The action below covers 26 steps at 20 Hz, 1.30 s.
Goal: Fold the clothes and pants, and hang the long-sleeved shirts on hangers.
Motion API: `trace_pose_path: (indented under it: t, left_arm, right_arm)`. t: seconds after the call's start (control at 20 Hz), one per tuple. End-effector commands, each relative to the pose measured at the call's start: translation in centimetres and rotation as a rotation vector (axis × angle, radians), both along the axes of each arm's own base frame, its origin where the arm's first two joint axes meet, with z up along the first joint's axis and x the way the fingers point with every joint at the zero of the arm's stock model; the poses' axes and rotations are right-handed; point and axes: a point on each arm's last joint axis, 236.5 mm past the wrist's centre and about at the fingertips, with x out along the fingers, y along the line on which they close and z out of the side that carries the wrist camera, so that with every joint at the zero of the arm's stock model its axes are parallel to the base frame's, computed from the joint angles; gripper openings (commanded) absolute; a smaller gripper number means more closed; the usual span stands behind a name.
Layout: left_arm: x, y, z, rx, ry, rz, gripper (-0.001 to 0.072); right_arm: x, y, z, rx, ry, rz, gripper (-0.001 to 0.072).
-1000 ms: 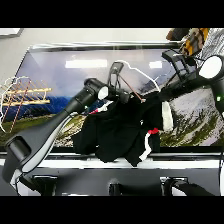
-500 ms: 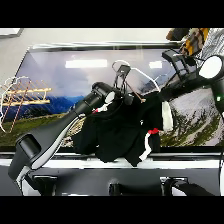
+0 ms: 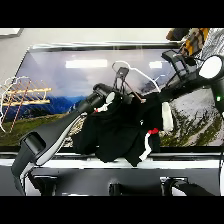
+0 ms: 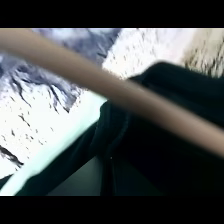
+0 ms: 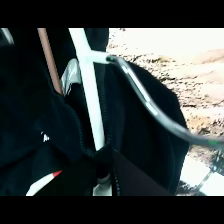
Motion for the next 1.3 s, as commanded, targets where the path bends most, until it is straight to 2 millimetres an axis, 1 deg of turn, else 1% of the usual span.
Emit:
trace_pose_path:
  t: [0.0,0.1,0.2,0.45,0.55,0.65,0.75,0.8,0.95,1.15,1.25]
  left_arm:
    - [1.0,1.6,1.3,-0.045,0.052,0.051,0.0036]
    - [2.0,2.5,2.7,-0.116,0.088,0.075,0.0035]
    - [2.9,3.5,3.8,-0.185,0.127,0.094,0.0035]
    - [4.1,6.9,3.4,-0.167,0.165,0.127,0.0035]
    - [4.8,7.5,3.9,-0.183,0.156,0.143,0.0036]
    - [5.5,8.0,4.5,-0.195,0.140,0.156,0.0035]
    - [6.1,8.1,5.3,-0.209,0.118,0.163,0.0036]
    - [6.5,8.3,5.6,-0.217,0.106,0.168,0.0036]
    - [7.2,9.3,5.8,-0.222,0.096,0.189,0.0035]
    - [8.1,10.7,6.0,-0.226,0.089,0.214,0.0036]
    - [8.7,11.2,6.4,-0.235,0.074,0.227,0.0036]
  right_arm:
    - [-1.9,-0.5,-0.7,-0.027,0.082,0.013,0.0048]
    - [-2.9,-0.6,-1.0,-0.029,0.129,0.007,0.0048]
    - [-3.5,-0.6,-1.1,-0.030,0.156,-0.002,0.0048]
    - [-4.5,-1.1,-0.8,-0.048,0.179,-0.006,0.0048]
    - [-5.0,-1.2,-0.6,-0.050,0.187,-0.004,0.0048]
    - [-4.9,-0.7,-0.6,-0.055,0.179,0.016,0.0047]
    - [-4.5,0.7,-0.8,-0.059,0.155,0.065,0.0047]
    - [-4.6,1.4,-1.2,-0.071,0.159,0.087,0.0047]
    - [-5.4,1.1,-2.9,-0.172,0.198,0.104,0.0047]
    - [-5.6,1.1,-3.1,-0.166,0.212,0.082,0.0047]
    - [-5.9,1.2,-3.6,-0.166,0.226,0.084,0.0047]
